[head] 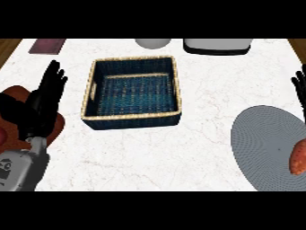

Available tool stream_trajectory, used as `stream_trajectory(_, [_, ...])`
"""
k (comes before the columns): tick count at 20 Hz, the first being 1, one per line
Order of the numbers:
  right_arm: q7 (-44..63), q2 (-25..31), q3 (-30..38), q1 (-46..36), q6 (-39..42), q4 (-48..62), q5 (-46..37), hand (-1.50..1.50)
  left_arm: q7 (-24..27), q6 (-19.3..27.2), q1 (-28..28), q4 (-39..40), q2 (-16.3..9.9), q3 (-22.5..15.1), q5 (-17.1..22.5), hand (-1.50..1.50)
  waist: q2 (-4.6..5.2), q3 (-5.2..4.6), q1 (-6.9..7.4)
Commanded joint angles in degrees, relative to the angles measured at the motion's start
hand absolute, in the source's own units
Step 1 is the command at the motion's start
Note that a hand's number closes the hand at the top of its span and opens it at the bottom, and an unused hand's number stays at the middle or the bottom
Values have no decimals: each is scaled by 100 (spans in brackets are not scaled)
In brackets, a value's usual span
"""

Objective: Pick the sweet potato from the placemat and place it in the basket

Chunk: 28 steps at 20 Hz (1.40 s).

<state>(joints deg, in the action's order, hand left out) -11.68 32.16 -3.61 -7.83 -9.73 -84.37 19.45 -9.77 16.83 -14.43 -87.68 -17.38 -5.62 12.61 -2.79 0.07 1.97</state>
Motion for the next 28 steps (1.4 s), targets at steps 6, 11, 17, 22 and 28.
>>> stream_trajectory(6, [-165,121,1497,-447,1199,434,1913,150,-423,-446,1657,1002,-41,-394,32,0,314,9,-215])
stream_trajectory(11, [-341,-590,-228,-409,599,-45,192,-150,-391,-720,1996,848,-98,-635,-58,0,284,-12,-77])
stream_trajectory(17, [1041,589,-165,-342,-379,-143,-981,-150,-273,-801,2110,813,-203,-487,-15,0,255,-35,-209])
stream_trajectory(22, [2307,2323,22,-375,-65,-252,-1760,-150,-360,-808,2109,845,-252,-345,80,0,232,-59,-361])
stream_trajectory(28, [3348,3981,517,-600,1603,-692,-1175,-150,-496,-790,2109,750,-215,-333,112,0,235,-38,-377])
